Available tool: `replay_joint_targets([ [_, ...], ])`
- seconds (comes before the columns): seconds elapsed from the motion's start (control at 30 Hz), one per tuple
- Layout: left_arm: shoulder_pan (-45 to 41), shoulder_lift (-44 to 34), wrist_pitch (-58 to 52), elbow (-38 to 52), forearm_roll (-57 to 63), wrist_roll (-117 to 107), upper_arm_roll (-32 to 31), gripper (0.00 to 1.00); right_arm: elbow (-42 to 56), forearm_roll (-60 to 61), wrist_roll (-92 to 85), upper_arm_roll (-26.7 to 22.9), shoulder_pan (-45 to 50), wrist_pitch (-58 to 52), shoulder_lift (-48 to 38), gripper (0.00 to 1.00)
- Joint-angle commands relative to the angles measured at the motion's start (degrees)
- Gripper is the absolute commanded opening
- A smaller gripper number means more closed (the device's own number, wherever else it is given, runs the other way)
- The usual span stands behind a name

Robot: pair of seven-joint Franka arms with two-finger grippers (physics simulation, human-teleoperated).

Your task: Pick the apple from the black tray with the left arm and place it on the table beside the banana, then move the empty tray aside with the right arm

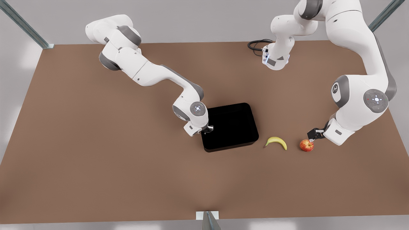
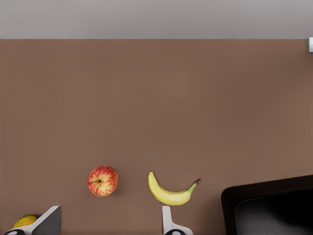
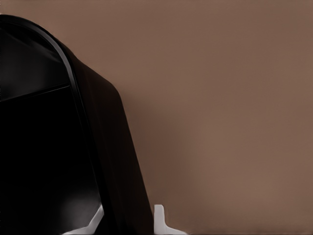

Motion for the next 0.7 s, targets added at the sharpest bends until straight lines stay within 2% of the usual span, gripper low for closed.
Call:
replay_joint_targets([
  [0.0, 0.03, -0.07, -0.02, 0.00, 0.07, 1.61, 0.01, 1.00, 0.08, 0.04, 0.87, 0.18, -0.24, 0.04, -0.15, 0.43],
  [0.3, -0.06, -0.07, -0.02, -0.18, 0.16, 1.52, 0.01, 1.00, 0.26, 1.01, 0.69, 1.41, -0.77, -1.18, -0.59, 0.23],
  [0.53, 0.03, -0.07, -0.02, -0.18, 0.16, 1.52, 0.01, 1.00, 0.52, 0.92, -1.15, 4.39, -2.87, -7.78, -4.37, 0.18],
  [0.67, -0.06, -0.07, -0.02, -0.18, 0.16, 1.52, 0.01, 1.00, 0.61, 0.92, -4.49, 8.35, -7.26, -12.52, -6.04, 0.15],
])
